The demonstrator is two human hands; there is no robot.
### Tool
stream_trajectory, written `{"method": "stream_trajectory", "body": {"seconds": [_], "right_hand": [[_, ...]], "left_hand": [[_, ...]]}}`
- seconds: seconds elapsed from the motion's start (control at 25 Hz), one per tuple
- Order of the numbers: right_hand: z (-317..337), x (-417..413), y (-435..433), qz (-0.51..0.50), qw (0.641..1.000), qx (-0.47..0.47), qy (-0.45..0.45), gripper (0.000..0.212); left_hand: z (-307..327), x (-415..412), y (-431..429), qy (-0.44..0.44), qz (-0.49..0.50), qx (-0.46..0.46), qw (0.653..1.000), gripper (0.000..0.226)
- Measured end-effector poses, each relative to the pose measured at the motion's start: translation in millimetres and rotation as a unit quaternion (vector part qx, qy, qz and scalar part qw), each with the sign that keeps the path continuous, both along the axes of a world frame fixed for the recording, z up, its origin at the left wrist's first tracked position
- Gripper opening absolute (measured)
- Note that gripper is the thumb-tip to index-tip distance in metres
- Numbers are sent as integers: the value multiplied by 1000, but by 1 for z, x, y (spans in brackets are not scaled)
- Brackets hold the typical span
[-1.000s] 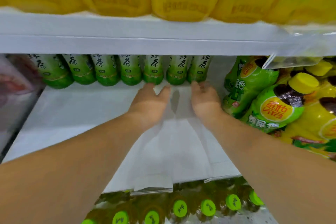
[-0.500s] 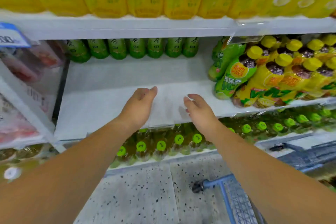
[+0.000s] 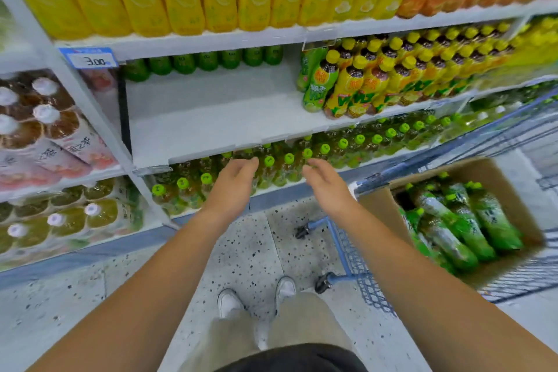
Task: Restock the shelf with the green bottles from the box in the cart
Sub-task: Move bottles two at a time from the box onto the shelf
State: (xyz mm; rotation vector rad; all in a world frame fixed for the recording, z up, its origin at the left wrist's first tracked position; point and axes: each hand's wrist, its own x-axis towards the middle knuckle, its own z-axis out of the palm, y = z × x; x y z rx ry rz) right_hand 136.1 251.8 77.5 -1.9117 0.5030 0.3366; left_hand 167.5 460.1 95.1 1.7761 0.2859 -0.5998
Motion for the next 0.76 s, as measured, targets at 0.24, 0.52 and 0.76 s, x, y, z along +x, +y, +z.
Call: {"method": "stream_trajectory", "body": {"seconds": [0.24, 0.52, 0.76], "right_hand": [[30, -72, -23, -52, 999, 9, 12, 54], [55, -130, -94, -104, 992, -64, -20, 48], [58, -172, -198, -129, 987, -92, -2, 50]], "left_hand": [[40, -52, -15, -55, -81, 38, 994, 59], [71, -91, -88, -54, -138, -6, 989, 54], [68, -109, -196, -48, -166, -4, 985, 56]]}}
